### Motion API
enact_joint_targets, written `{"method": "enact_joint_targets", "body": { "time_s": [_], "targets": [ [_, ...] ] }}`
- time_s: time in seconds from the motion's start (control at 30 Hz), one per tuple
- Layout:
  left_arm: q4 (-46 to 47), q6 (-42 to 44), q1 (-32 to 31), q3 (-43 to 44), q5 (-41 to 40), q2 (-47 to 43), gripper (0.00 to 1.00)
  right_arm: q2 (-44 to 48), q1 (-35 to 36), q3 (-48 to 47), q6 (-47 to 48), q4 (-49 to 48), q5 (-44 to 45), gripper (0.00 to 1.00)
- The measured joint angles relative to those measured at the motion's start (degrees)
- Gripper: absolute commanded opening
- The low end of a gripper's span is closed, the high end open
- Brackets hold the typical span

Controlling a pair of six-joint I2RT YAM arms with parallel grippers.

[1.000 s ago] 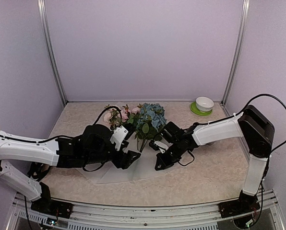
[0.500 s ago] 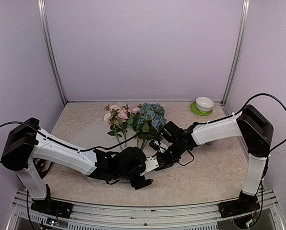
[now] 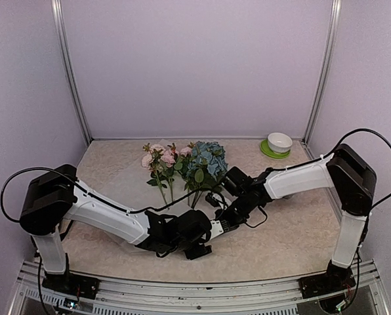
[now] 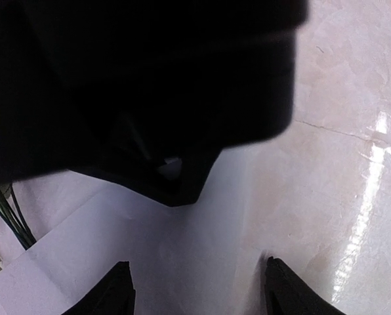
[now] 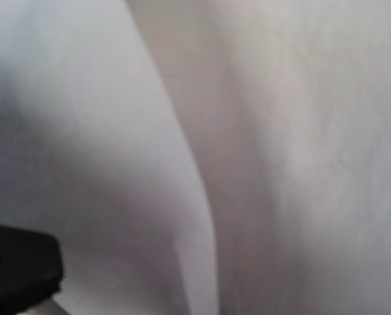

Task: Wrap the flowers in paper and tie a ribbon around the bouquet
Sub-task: Pick up the one-fourth-folded wrapping paper from the center of the board.

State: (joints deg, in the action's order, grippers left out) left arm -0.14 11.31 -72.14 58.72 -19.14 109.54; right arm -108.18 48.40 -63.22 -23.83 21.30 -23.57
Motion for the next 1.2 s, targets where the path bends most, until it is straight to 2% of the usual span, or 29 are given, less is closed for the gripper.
{"method": "enact_joint_targets", "body": {
  "time_s": [0.17,0.4,0.47,0.53,0.57,0.9,1.07,1.2],
  "targets": [
    [2.8,-1.3,1.4,-1.2,3.1,0.0,0.64,2.8,-0.1,0.5,-0.8,0.4,4.3,0.18],
    [3.8,-2.7,4.8,-2.1,8.2,-0.3,0.5,13.3,-0.5,2.1,-4.0,4.2,12.0,0.36],
    [4.0,-2.8,5.6,-2.9,8.8,-0.9,0.49,17.2,-0.5,4.0,-5.6,4.8,14.0,0.41],
    [4.1,-2.7,6.3,-4.0,9.3,-1.7,0.5,19.5,-0.6,6.0,-6.8,5.2,15.2,0.51],
    [4.1,-2.6,6.5,-4.4,9.5,-2.1,0.5,20.0,-0.6,7.1,-7.8,5.4,15.7,0.53],
    [5.1,-2.5,10.3,-5.6,16.8,-2.6,0.52,21.6,-0.6,17.0,-21.5,3.7,19.6,0.56],
    [6.9,-3.2,11.0,-6.5,18.5,-2.6,0.5,22.4,-0.6,19.7,-29.7,-2.0,21.1,0.54],
    [8.2,-3.8,12.0,-7.3,21.0,-2.6,0.51,19.6,-0.6,20.0,-34.1,-5.9,20.4,0.5]
  ]
}}
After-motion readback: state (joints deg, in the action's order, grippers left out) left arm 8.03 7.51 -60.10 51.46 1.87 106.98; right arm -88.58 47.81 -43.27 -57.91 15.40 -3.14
